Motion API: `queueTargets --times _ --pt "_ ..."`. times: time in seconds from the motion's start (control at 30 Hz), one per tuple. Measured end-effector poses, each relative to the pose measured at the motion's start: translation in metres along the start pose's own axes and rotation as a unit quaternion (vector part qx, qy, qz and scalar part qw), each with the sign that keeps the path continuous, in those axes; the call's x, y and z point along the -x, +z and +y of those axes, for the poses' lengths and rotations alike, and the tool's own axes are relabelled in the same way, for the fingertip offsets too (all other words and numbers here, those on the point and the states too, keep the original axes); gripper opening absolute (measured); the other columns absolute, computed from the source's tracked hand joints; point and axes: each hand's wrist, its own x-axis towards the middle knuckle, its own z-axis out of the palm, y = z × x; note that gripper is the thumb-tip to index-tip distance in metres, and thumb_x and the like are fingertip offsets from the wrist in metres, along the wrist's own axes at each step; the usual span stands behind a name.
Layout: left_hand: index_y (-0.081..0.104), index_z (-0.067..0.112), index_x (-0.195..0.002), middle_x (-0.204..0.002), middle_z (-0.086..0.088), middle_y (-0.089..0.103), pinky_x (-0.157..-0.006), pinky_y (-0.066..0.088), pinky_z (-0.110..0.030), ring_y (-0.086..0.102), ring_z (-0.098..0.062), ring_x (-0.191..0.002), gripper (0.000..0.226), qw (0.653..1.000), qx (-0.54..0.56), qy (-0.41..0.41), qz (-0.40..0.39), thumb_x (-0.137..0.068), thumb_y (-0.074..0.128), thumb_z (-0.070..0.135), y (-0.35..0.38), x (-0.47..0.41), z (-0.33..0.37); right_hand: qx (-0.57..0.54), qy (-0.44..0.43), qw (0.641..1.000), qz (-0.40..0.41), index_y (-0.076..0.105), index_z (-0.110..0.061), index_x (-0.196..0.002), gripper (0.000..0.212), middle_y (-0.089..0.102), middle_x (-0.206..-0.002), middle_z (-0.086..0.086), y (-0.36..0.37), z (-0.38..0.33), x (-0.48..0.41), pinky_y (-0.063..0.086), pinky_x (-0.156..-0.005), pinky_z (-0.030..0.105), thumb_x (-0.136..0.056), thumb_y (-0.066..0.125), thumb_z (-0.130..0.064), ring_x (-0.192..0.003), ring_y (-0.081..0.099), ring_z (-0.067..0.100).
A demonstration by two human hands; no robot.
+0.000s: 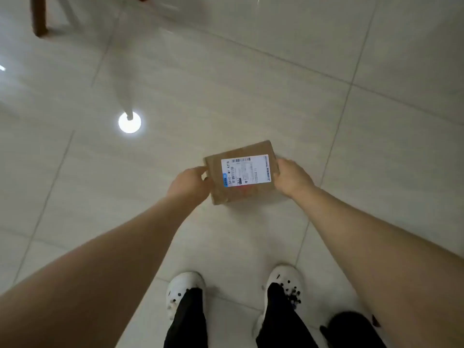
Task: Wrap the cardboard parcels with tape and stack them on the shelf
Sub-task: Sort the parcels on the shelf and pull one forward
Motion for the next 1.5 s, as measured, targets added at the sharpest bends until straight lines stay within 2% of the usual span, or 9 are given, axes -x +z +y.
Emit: queueTargets --times 0.1,0.33,0.5,0.67,0.83,1.07,1.23,1.4,1.5 --pt "0.040 0.031 -0.143 -0.136 -0.002 0.054 -0.089 0.042 -0.030 0.053 -0.024 -0.119 0.048 0.999 0.026 -0.030 -0.001 -0.095 0.046 0.032 0.018 -0.025 -0.003 -0.013 0.024 0.999 0.016 0.045 -0.006 -0.130 0.036 0.049 -0.133 0.017 0.011 0.006 -0.027 0.042 -0.092 0.036 -0.094 0.044 -0.009 -0.120 0.050 0.034" --pt "0.004 0.023 -0.153 -0.124 -0.013 0.056 -0.074 0.040 -0.031 0.056 -0.031 -0.106 0.070 0.999 0.015 -0.045 -0.023 -0.094 0.042 0.020 0.044 -0.057 -0.006 -0.030 0.068 0.997 0.005 0.039 0.000 -0.129 0.037 0.050 -0.132 0.019 0.035 0.010 -0.068 0.041 -0.089 0.034 -0.093 0.044 -0.005 -0.119 0.051 0.034" --pt "0.028 0.009 -0.143 -0.118 -0.017 0.059 -0.070 0.045 -0.034 0.058 -0.035 -0.104 0.062 0.991 0.122 -0.057 -0.013 -0.082 0.042 0.004 0.048 -0.048 0.003 -0.081 0.064 0.994 0.045 0.052 -0.003 -0.121 0.032 0.058 -0.125 0.016 0.040 0.015 -0.062 0.042 -0.083 0.032 -0.090 0.043 -0.004 -0.113 0.055 0.033" --pt "0.033 0.016 -0.143 -0.116 -0.009 0.063 -0.075 0.049 -0.036 0.058 -0.032 -0.103 0.064 0.984 0.163 -0.061 0.034 -0.081 0.038 0.002 0.017 -0.003 0.017 -0.144 0.075 0.982 0.099 0.056 -0.005 -0.117 0.027 0.062 -0.115 0.014 0.009 0.016 -0.013 0.038 -0.072 0.028 -0.094 0.041 -0.011 -0.103 0.058 0.032" --pt "0.047 0.004 -0.114 -0.113 -0.015 0.059 -0.078 0.048 -0.040 0.057 -0.034 -0.101 0.023 0.991 0.125 -0.029 0.039 -0.094 0.041 0.012 -0.047 0.056 0.053 -0.168 0.063 0.974 0.140 0.055 -0.008 -0.119 0.029 0.063 -0.116 0.011 -0.060 -0.002 0.056 0.038 -0.075 0.029 -0.098 0.047 -0.025 -0.107 0.058 0.030" --pt "0.040 0.008 -0.138 -0.130 -0.012 0.053 -0.098 0.045 -0.044 0.053 -0.030 -0.117 0.046 0.979 0.183 0.010 0.086 -0.094 0.050 0.015 -0.177 0.158 0.134 -0.191 0.018 0.960 0.205 0.059 -0.009 -0.117 0.026 0.065 -0.116 0.009 -0.201 -0.041 0.169 0.037 -0.074 0.028 -0.095 0.053 -0.021 -0.105 0.059 0.028" --pt "0.038 0.010 -0.141 -0.132 -0.012 0.053 -0.098 0.045 -0.043 0.053 -0.029 -0.118 0.050 0.968 0.195 0.058 0.144 -0.093 0.049 0.010 -0.276 0.245 0.198 -0.211 -0.025 0.945 0.247 0.066 -0.008 -0.100 0.018 0.068 -0.103 0.013 -0.311 -0.066 0.260 0.033 -0.065 0.026 -0.091 0.051 -0.012 -0.083 0.055 0.026" --pt "0.039 0.015 -0.143 -0.130 -0.010 0.056 -0.091 0.047 -0.035 0.055 -0.028 -0.115 0.049 0.949 0.197 0.106 0.223 -0.094 0.048 0.012 -0.367 0.332 0.263 -0.257 -0.077 0.919 0.289 0.066 -0.007 -0.106 0.021 0.068 -0.107 0.012 -0.415 -0.083 0.344 0.042 -0.070 0.029 -0.092 0.051 -0.012 -0.094 0.061 0.030" --pt "0.041 0.016 -0.142 -0.129 -0.009 0.057 -0.094 0.048 -0.039 0.056 -0.027 -0.115 0.047 0.929 0.214 0.132 0.272 -0.096 0.048 0.013 -0.413 0.374 0.298 -0.289 -0.107 0.895 0.322 0.067 -0.007 -0.104 0.021 0.068 -0.103 0.010 -0.470 -0.094 0.382 0.039 -0.067 0.027 -0.091 0.052 -0.011 -0.088 0.060 0.027"
